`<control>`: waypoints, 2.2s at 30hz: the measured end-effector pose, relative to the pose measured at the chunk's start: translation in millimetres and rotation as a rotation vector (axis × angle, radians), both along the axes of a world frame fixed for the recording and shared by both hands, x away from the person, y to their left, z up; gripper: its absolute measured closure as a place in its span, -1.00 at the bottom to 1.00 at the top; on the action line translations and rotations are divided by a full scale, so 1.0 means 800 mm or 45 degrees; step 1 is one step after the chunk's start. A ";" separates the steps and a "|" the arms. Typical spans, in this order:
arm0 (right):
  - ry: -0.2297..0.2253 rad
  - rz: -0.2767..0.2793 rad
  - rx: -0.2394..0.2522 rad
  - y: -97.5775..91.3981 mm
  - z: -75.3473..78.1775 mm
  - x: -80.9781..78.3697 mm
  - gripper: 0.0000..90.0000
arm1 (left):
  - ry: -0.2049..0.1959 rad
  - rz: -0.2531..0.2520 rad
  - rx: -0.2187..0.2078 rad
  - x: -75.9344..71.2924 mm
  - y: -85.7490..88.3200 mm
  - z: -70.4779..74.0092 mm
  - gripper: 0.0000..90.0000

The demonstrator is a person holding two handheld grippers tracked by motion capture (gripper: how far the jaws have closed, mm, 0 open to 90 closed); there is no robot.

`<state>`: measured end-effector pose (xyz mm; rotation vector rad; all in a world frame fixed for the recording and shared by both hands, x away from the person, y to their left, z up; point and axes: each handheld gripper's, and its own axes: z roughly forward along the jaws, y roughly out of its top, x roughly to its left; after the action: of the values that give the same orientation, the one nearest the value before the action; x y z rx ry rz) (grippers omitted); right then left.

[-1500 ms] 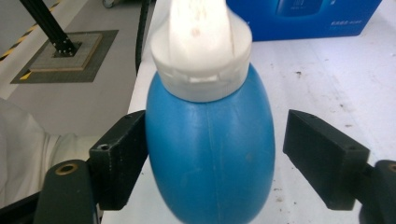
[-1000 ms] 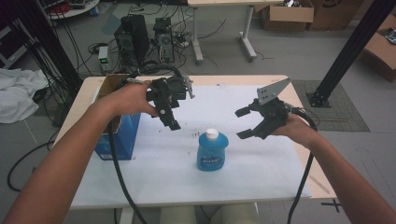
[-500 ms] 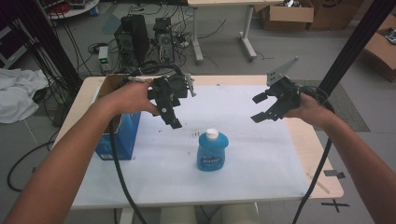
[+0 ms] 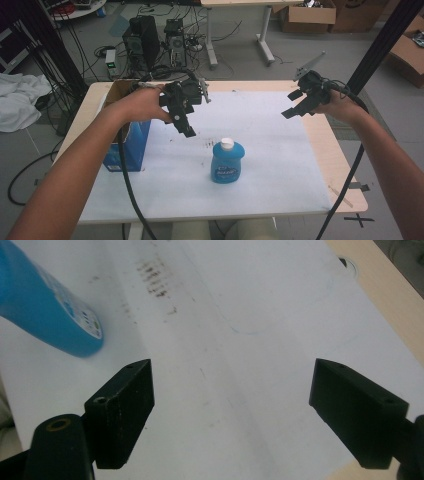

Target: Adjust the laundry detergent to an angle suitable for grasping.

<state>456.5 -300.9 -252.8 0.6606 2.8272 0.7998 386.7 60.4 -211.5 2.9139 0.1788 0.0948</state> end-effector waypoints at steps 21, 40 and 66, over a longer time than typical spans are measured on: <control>0.001 -0.120 -0.139 -0.023 -0.011 0.026 -0.63 | -0.003 0.009 -0.001 -0.002 -0.001 0.002 -0.53; -0.006 -0.113 -0.111 -0.033 -0.011 0.021 -0.63 | -0.027 0.010 -0.020 0.008 -0.017 0.013 -0.56; 0.004 -0.090 -0.104 -0.023 -0.012 0.026 -0.63 | -0.023 0.011 -0.037 0.028 -0.038 0.014 -0.56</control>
<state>477.1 -319.5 -262.6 0.7456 2.8044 0.6690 408.8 30.4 -200.3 2.8823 0.1881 0.1185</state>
